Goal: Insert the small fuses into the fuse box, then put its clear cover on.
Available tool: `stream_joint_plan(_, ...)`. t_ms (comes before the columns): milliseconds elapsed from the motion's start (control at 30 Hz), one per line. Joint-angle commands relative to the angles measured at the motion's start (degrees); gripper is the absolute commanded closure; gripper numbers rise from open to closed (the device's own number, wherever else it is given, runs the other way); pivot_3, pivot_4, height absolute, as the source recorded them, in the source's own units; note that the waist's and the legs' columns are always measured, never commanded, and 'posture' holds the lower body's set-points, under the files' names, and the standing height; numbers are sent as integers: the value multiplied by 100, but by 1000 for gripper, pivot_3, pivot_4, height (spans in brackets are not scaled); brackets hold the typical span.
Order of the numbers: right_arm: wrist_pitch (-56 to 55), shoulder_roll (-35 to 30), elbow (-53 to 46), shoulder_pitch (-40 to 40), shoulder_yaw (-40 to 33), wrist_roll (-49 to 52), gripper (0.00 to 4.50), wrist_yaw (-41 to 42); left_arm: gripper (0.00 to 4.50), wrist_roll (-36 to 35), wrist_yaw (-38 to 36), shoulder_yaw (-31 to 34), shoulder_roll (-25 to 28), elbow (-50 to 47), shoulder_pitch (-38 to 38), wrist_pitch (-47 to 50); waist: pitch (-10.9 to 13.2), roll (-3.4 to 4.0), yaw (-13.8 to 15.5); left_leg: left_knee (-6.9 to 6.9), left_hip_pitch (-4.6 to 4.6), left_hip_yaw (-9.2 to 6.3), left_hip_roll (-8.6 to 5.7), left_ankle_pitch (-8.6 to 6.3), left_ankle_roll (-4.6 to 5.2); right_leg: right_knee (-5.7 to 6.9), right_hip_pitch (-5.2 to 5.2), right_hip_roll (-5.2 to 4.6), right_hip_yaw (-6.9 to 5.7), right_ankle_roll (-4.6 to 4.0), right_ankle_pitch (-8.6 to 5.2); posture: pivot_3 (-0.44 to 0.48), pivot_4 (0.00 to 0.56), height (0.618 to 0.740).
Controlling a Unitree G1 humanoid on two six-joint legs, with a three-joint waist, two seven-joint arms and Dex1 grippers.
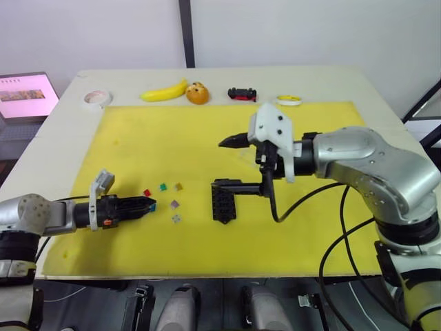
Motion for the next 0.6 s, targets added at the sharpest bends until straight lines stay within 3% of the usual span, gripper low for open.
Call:
stream_joint_plan(33,1,-56,-177,-92,-173,40,0,-35,1389,473,-70,-281,-106,177,78,-134,0,1,1,0,0,0,0,0,0,0,0,0,0,0,0,0,150,740)
stream_joint_plan(133,18,-51,-187,-91,-163,43,0,-49,2463,674,-210,-350,-101,194,115,-230,-1,1,-7,0,1,-1,0,0,0,1,1,0,-1,0,0,0,150,740)
stream_joint_plan(567,9,-64,-207,-87,-171,48,0,-39,2463,1153,-377,-361,-247,388,140,-415,-8,13,-6,1,5,-1,1,0,1,3,5,1,-2,0,0,0,150,740)
stream_joint_plan(600,9,-69,-210,-85,-176,51,0,-35,2750,1162,-373,-351,-257,390,145,-421,-8,15,-6,1,5,-1,1,0,1,3,5,1,-2,0,0,0,150,740)
